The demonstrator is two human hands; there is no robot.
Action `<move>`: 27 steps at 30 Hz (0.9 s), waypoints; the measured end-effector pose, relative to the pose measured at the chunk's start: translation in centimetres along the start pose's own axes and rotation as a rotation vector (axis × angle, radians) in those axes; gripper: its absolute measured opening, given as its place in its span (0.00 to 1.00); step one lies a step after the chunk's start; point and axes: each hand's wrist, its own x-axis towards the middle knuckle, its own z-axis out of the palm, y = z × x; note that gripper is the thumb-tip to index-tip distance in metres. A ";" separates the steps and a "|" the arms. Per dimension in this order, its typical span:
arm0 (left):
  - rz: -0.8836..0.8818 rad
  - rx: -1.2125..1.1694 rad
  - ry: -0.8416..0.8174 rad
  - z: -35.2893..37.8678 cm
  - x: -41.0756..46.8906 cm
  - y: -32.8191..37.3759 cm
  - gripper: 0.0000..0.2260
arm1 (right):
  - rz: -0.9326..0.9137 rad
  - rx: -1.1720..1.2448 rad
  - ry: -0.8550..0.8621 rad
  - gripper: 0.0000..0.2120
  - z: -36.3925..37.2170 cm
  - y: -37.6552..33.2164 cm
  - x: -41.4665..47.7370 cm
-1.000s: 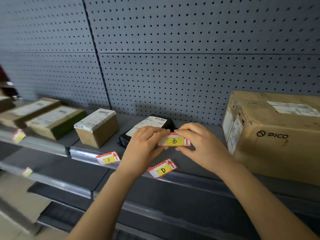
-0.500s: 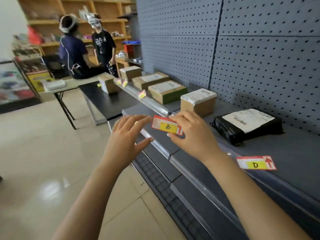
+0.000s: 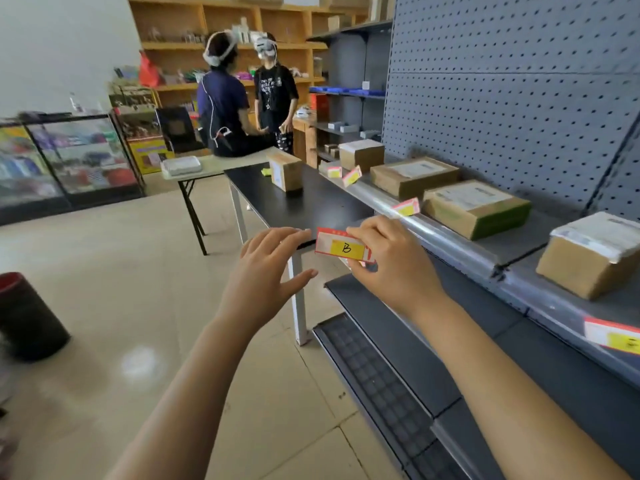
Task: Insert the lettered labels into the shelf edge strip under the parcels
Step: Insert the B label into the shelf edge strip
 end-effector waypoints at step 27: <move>0.176 -0.196 -0.152 16.9 26.2 -23.8 0.25 | 0.304 -0.177 0.027 0.20 18.5 13.3 23.6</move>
